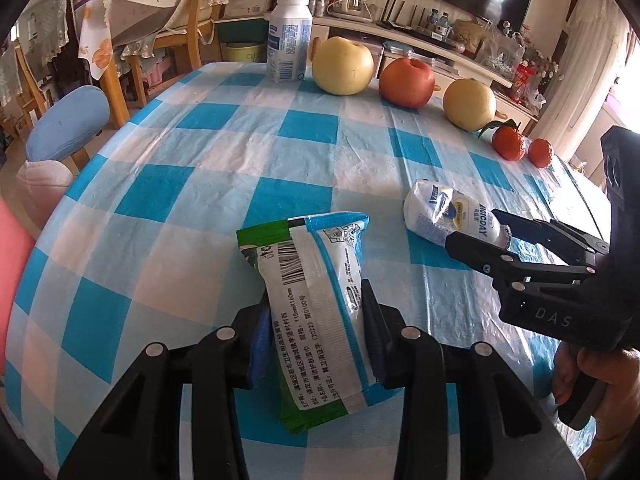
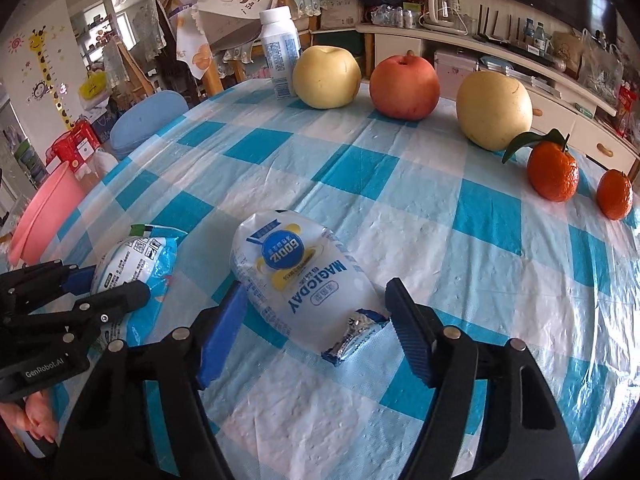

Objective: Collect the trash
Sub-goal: 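Grasp the white Magicday yogurt bottle with the right gripper while the left holds the packet, then carry the packet and yogurt bottle over the pink bucket and open both grippers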

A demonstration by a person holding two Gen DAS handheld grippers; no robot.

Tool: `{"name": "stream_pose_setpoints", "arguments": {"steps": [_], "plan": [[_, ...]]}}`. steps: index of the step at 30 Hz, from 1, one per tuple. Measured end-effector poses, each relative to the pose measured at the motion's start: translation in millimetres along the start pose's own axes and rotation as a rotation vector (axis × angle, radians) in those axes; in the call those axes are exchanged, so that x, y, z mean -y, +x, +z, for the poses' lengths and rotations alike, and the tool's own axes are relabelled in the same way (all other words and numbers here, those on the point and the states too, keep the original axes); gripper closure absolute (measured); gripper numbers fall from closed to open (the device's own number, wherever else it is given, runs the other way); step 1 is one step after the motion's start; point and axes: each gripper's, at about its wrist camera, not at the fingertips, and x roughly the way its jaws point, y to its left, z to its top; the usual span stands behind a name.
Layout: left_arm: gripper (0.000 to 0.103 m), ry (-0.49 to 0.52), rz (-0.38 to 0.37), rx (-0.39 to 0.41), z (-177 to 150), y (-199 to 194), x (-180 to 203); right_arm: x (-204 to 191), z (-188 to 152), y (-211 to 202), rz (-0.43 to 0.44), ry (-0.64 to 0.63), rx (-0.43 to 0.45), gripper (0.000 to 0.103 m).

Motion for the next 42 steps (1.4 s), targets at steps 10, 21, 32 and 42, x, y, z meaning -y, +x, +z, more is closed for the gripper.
{"name": "stream_pose_setpoints", "arguments": {"steps": [10,21,32,42], "plan": [[0.063,0.016,0.025,0.044,-4,-7,-18,-17,0,4,-0.090,-0.077,-0.006,0.031],[0.064,0.070,0.050,0.080,-4,-13,-20,-12,1,3,-0.088,-0.049,-0.001,0.053],[0.066,0.079,0.059,0.106,-2,-22,-31,-22,-5,-10,-0.121,-0.062,0.055,0.054],[0.068,0.046,0.010,0.128,3,-35,-45,-39,-16,-26,-0.139,-0.048,0.097,0.055]]}}
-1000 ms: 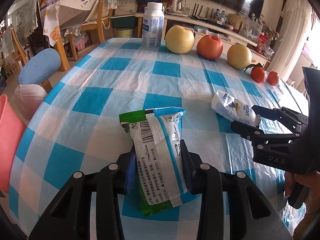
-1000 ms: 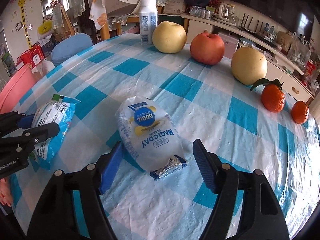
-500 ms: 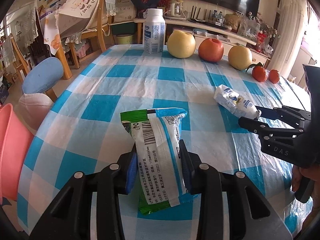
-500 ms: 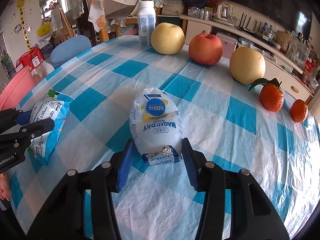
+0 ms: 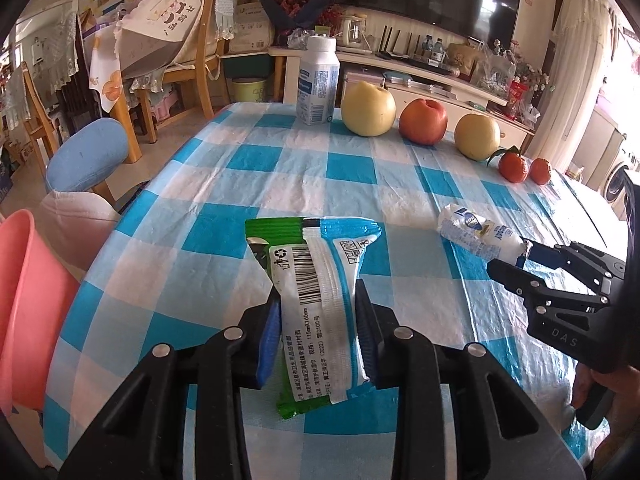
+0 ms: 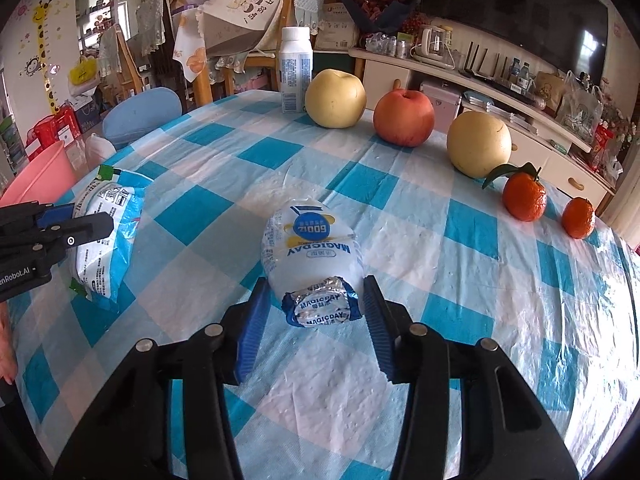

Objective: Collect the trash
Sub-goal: 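Carry the packet and yogurt bottle over the pink bucket and open both grippers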

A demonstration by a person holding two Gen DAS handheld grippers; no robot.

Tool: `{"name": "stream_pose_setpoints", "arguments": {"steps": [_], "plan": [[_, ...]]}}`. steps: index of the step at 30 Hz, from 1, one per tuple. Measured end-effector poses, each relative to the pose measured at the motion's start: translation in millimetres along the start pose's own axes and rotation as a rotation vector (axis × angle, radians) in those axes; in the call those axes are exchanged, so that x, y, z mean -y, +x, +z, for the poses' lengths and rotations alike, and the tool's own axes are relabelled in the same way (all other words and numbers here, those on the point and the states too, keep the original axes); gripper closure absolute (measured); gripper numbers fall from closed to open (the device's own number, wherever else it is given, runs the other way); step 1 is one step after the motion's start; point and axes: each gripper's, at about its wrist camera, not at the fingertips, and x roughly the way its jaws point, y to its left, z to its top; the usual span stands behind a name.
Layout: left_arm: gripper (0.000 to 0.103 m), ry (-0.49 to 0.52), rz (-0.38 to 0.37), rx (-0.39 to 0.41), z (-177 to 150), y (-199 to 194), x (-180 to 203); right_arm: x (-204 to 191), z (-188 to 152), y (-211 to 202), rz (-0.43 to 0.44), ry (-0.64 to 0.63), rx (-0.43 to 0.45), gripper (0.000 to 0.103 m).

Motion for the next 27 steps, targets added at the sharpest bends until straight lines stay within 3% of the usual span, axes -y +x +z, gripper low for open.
{"name": "stream_pose_setpoints", "arguments": {"steps": [18,27], "plan": [[0.069,-0.125,-0.072,0.094,14,-43,-44,-64,16,-55,0.015,-0.038,0.098,0.055],[0.069,-0.221,-0.044,0.165,22,-70,-90,-123,42,-66,0.083,-0.106,0.139,0.055]]}}
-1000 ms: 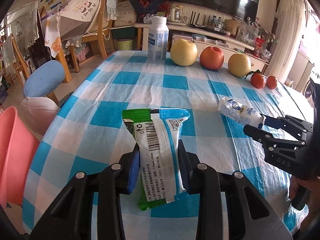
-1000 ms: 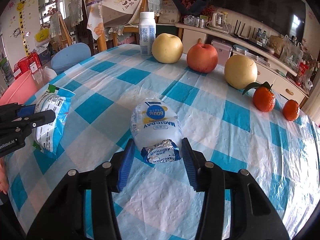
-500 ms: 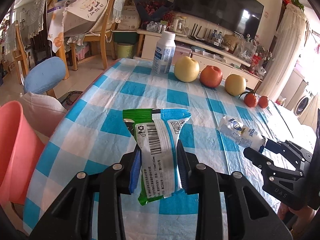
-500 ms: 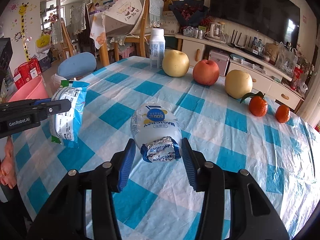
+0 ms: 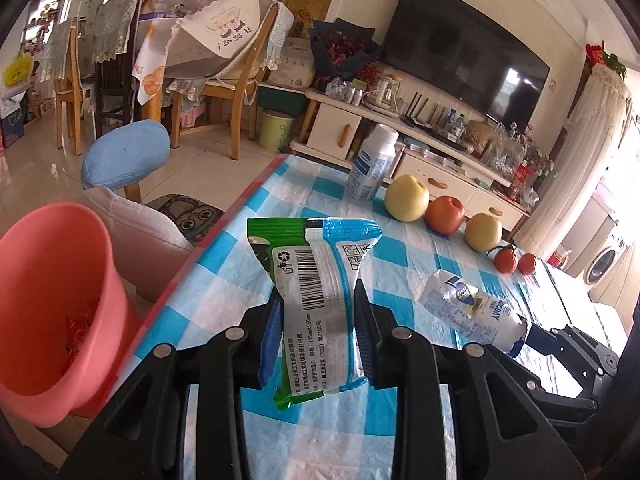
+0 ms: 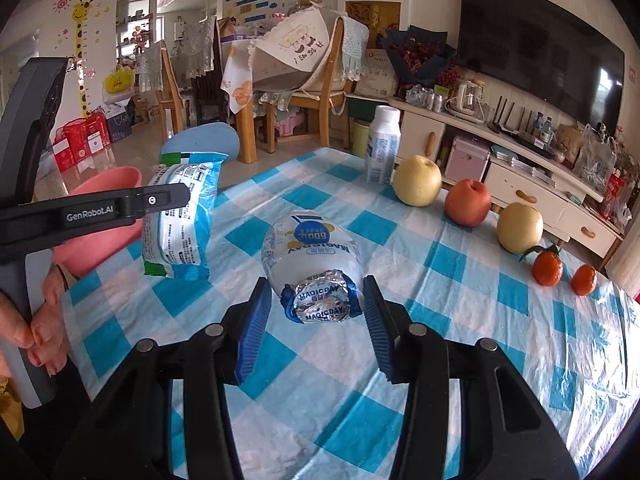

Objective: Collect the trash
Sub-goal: 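Carry the packet and yogurt bottle over the pink bucket and open both grippers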

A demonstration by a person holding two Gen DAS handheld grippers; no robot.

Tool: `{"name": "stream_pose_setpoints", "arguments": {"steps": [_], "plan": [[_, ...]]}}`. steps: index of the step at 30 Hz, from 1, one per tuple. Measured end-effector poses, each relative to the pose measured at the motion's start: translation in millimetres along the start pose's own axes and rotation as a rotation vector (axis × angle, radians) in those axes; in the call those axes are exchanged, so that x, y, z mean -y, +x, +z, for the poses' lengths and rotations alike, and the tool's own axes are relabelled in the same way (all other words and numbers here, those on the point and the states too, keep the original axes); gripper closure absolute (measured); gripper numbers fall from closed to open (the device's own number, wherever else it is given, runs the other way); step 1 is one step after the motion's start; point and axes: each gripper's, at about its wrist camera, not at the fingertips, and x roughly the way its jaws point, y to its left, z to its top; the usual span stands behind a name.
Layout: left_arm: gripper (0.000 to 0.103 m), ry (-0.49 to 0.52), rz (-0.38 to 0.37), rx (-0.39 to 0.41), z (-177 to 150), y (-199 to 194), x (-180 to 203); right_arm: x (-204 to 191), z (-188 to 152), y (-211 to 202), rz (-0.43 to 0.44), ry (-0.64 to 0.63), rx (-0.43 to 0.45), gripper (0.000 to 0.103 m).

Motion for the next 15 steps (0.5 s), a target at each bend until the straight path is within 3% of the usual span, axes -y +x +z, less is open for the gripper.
{"name": "stream_pose_setpoints", "arguments": {"steps": [5,13,15], "plan": [[0.069,-0.074,0.056,0.048,14,-16,-40,-53,30,4,0.065,-0.098,0.028,0.055],[0.069,-0.252,0.231,0.143,30,-47,-134,-151,76,24,0.183,-0.265,0.057,0.055],[0.069,-0.309,0.275,0.148,30,-52,-161,-173,84,32,0.212,-0.295,0.054,0.065]]}}
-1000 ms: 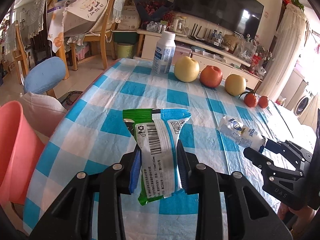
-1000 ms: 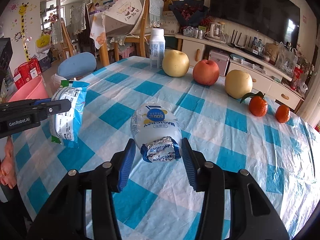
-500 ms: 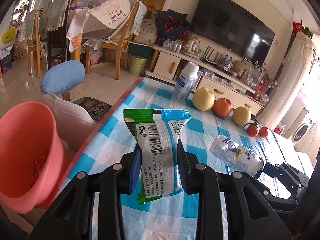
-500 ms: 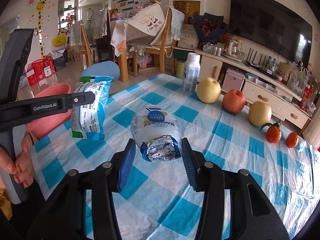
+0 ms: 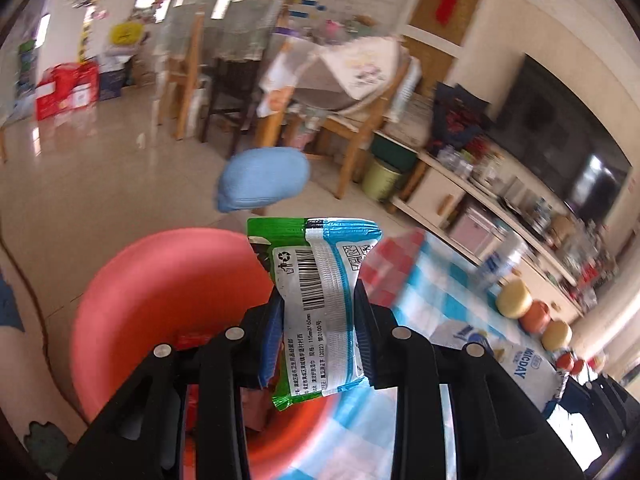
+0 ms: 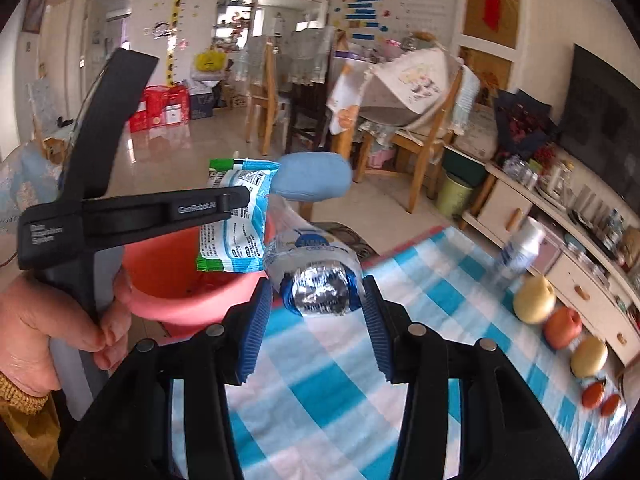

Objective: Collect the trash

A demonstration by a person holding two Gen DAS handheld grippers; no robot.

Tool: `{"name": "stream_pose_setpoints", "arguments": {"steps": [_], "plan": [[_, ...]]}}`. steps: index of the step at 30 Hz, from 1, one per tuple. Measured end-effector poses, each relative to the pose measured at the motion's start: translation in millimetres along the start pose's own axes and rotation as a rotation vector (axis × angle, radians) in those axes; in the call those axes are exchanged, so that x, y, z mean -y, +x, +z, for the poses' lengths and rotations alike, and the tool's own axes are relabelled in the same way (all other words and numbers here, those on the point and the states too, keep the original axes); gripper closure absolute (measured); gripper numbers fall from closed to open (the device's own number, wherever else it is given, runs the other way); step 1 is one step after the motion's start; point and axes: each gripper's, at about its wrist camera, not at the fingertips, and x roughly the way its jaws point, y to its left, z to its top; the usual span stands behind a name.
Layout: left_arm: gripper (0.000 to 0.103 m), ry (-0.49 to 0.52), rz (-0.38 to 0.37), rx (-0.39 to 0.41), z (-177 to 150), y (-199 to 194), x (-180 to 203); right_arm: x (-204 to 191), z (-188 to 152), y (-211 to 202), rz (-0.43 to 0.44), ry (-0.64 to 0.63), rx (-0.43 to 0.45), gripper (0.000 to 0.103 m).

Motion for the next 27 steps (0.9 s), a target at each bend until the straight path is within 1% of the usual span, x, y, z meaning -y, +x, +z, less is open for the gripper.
{"name": "stream_pose_setpoints", "arguments": {"steps": [1,3,6,8,10,12,13,14,15,16,17,18,19,20,21,22,23,25,27], "plan": [[0.069,-0.026,0.019,0.000,3,2,-12,-9,6,10,0.022,-0.013,-0.015,0.102],[0.069,-0.094,0.045,-0.008,9,6,-41,-21,14,27,0.051,-0.027,-0.030,0.100],[0.069,-0.161,0.084,-0.042,13,17,-73,-36,16,59,0.113,-0.028,-0.067,0.100],[0.069,-0.211,0.090,-0.068,13,23,-91,-40,12,75,0.124,0.002,-0.093,0.100],[0.069,-0.223,0.106,-0.081,16,29,-101,-40,7,83,0.129,0.045,-0.101,0.100],[0.069,-0.228,0.104,-0.091,15,34,-104,-38,3,85,0.107,0.072,-0.096,0.091],[0.068,-0.231,0.099,-0.100,16,38,-104,-36,1,84,0.091,0.092,-0.092,0.074],[0.068,-0.234,0.097,-0.107,15,41,-105,-32,-2,82,0.077,0.114,-0.083,0.050],[0.067,-0.233,0.097,-0.110,15,43,-104,-29,-3,78,0.063,0.138,-0.068,0.042],[0.063,-0.227,0.102,-0.106,15,44,-103,-22,-7,73,0.055,0.153,-0.055,0.036],[0.048,-0.215,0.115,-0.100,16,44,-101,-19,-8,69,0.048,0.165,-0.044,0.036],[0.039,-0.200,0.129,-0.093,14,43,-96,-16,-9,65,0.037,0.176,-0.036,0.036],[0.030,-0.184,0.134,-0.085,12,42,-91,-12,-10,61,0.014,0.191,-0.026,0.032],[0.029,-0.164,0.136,-0.078,11,41,-86,-8,-12,57,-0.002,0.205,-0.017,0.026],[0.028,-0.150,0.145,-0.076,11,40,-82,-5,-13,54,-0.009,0.220,-0.008,0.024],[0.021,-0.136,0.156,-0.073,10,40,-79,-1,-14,51,-0.014,0.232,0.003,0.023],[0.017,-0.129,0.162,-0.069,10,39,-77,2,-16,48,-0.027,0.238,0.007,0.021],[0.016,-0.121,0.159,-0.056,10,36,-72,7,-18,44,-0.063,0.243,0.009,0.017],[0.013,-0.098,0.153,-0.036,11,32,-64,12,-22,37,-0.079,0.254,0.014,0.017]]}}
